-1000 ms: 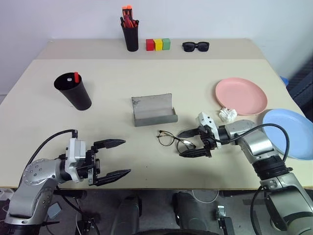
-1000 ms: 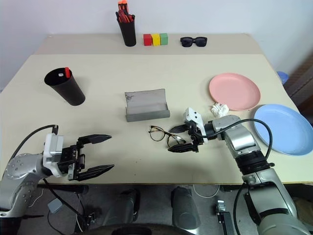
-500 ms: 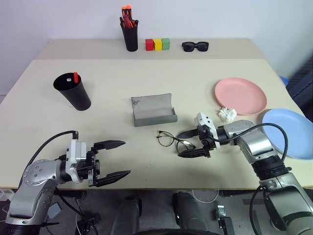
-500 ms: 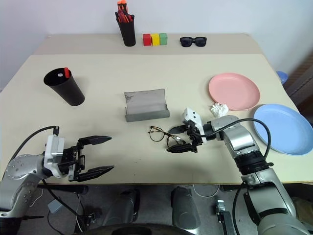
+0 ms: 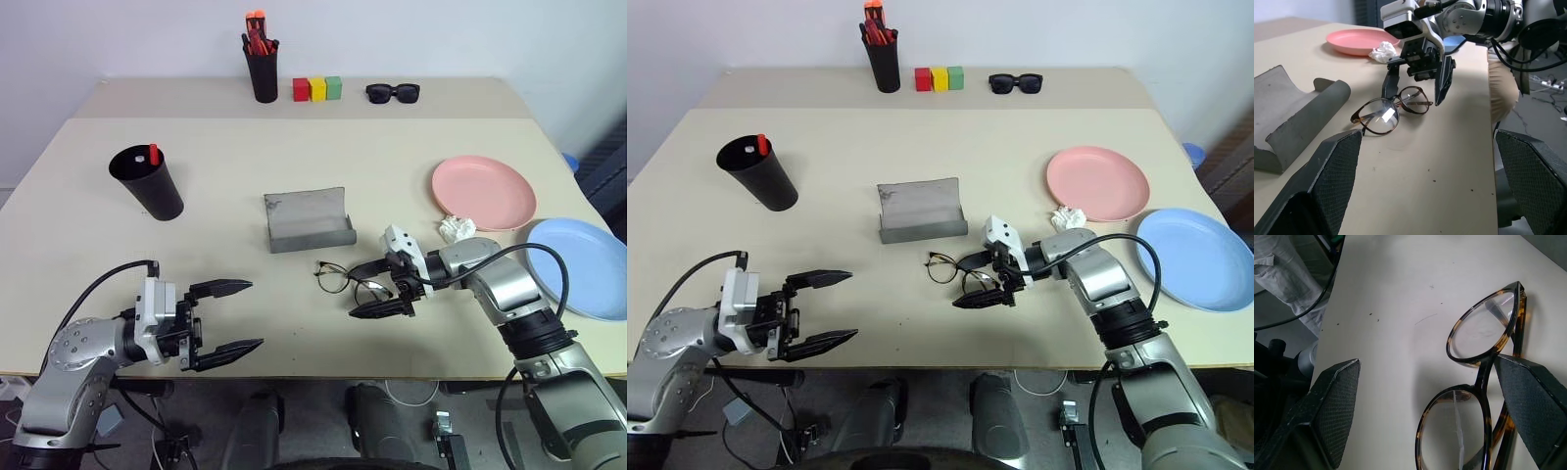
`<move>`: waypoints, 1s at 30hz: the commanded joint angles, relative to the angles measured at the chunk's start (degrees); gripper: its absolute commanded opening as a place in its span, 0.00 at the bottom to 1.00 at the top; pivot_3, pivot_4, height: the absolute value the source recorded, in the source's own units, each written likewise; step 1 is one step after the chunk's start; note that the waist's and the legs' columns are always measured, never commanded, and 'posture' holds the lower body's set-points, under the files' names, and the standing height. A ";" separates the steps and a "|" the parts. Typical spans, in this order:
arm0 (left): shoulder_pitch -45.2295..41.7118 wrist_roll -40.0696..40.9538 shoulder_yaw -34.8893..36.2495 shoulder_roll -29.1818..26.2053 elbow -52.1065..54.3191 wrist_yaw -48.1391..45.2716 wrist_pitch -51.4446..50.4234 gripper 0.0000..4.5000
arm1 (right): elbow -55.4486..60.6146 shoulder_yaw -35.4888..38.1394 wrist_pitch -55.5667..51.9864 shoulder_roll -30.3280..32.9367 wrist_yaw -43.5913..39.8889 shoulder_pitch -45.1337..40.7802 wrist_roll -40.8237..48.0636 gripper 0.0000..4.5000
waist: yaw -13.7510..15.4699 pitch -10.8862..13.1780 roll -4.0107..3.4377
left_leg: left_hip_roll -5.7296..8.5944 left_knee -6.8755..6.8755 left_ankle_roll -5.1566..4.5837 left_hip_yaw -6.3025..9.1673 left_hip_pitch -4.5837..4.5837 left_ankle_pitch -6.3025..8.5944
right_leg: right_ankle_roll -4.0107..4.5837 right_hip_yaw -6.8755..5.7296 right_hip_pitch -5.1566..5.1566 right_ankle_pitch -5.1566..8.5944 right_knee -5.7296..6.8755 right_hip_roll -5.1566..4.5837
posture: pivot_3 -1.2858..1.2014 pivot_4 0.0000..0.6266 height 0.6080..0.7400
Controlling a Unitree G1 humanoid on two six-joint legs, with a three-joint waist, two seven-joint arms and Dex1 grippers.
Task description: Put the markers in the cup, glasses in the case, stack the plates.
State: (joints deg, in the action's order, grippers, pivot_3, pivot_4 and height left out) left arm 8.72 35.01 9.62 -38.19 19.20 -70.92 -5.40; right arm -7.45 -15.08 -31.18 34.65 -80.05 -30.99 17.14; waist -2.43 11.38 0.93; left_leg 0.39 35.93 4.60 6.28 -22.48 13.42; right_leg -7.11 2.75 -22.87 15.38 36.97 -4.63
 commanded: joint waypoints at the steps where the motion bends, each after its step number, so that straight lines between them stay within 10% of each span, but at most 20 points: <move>1: -0.34 -0.08 -0.69 0.09 1.16 0.04 0.72 0.99 | 2.27 0.17 -0.14 0.08 -0.17 -0.87 0.97 0.99 | -0.01 0.00 0.00 | 0.00 -0.01 0.00 0.00 0.00 0.00 | 0.00 0.00 0.00 0.00 0.00 0.00 | 0.52 0.24 1.00; 7: -0.67 -0.43 -1.17 0.25 1.26 0.68 0.85 1.00 | 1.62 -0.27 0.19 -0.54 0.29 -1.17 0.50 0.80 | 0.00 0.00 0.00 | 0.00 -0.01 0.00 0.00 0.00 0.00 | 0.00 0.00 -0.01 0.00 -0.01 0.00 | 0.52 0.24 1.00; 14: -0.61 -0.61 -1.56 0.46 1.63 1.48 0.96 1.00 | 1.27 -0.68 0.50 -1.47 1.06 -1.56 0.20 0.01 | -0.05 0.00 0.00 | 0.00 -0.02 0.00 0.00 0.00 0.00 | 0.00 0.00 -0.01 0.00 -0.01 0.00 | 0.52 0.24 1.00; 30: -0.70 -1.26 -2.79 1.43 2.08 2.92 1.29 1.00 | 1.35 4.59 2.74 0.35 1.47 -2.43 2.83 0.01 | 0.04 0.00 0.01 | -0.01 -0.03 0.00 0.00 0.00 0.00 | 0.01 0.00 0.00 0.00 -0.05 0.00 | 0.52 0.24 1.00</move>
State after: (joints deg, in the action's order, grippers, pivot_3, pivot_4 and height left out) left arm 8.23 33.97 7.26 -36.86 19.24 -68.23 -5.23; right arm -6.99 -13.76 -29.69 34.45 -78.91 -32.03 18.36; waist -2.39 11.38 0.93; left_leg 0.37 35.90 4.60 6.28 -22.50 13.42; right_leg -7.09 2.75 -22.87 15.38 36.91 -4.63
